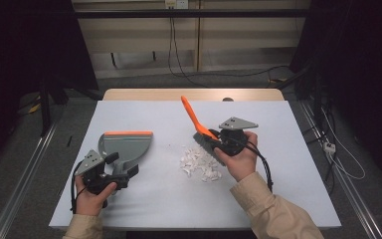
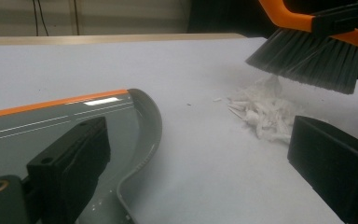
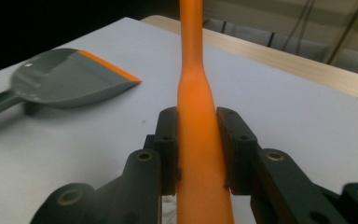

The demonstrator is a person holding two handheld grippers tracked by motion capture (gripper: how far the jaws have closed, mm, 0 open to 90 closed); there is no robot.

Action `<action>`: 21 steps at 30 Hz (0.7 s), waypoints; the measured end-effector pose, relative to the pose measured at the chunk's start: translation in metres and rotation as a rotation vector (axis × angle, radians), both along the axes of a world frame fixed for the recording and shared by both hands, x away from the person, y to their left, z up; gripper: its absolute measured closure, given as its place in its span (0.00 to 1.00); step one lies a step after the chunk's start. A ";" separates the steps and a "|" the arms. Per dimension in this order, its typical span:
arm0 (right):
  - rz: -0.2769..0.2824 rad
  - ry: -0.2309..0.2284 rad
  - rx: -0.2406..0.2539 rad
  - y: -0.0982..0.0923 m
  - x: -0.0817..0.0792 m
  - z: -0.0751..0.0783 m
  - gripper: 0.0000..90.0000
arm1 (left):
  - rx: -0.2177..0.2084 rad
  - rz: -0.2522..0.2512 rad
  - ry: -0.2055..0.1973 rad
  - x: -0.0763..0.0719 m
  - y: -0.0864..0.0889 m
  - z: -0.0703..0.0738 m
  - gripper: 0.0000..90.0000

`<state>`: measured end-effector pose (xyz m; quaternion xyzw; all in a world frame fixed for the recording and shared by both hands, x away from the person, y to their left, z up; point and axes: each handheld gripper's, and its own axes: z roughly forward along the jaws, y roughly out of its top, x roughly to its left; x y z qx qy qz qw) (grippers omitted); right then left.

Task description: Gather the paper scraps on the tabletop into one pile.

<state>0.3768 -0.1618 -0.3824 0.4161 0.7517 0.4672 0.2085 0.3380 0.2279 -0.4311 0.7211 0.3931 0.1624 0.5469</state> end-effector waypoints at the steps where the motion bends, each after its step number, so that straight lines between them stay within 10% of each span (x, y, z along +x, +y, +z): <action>1: 0.010 0.005 0.011 0.002 -0.001 0.000 0.80 | 0.001 0.002 -0.001 0.000 0.000 0.000 0.06; 9: 0.190 0.023 0.066 0.024 -0.014 -0.004 0.80 | 0.002 0.003 0.003 0.000 0.001 -0.001 0.06; 21: 0.316 0.087 0.113 0.032 -0.028 -0.033 0.80 | -0.006 0.024 0.008 -0.001 0.005 -0.002 0.06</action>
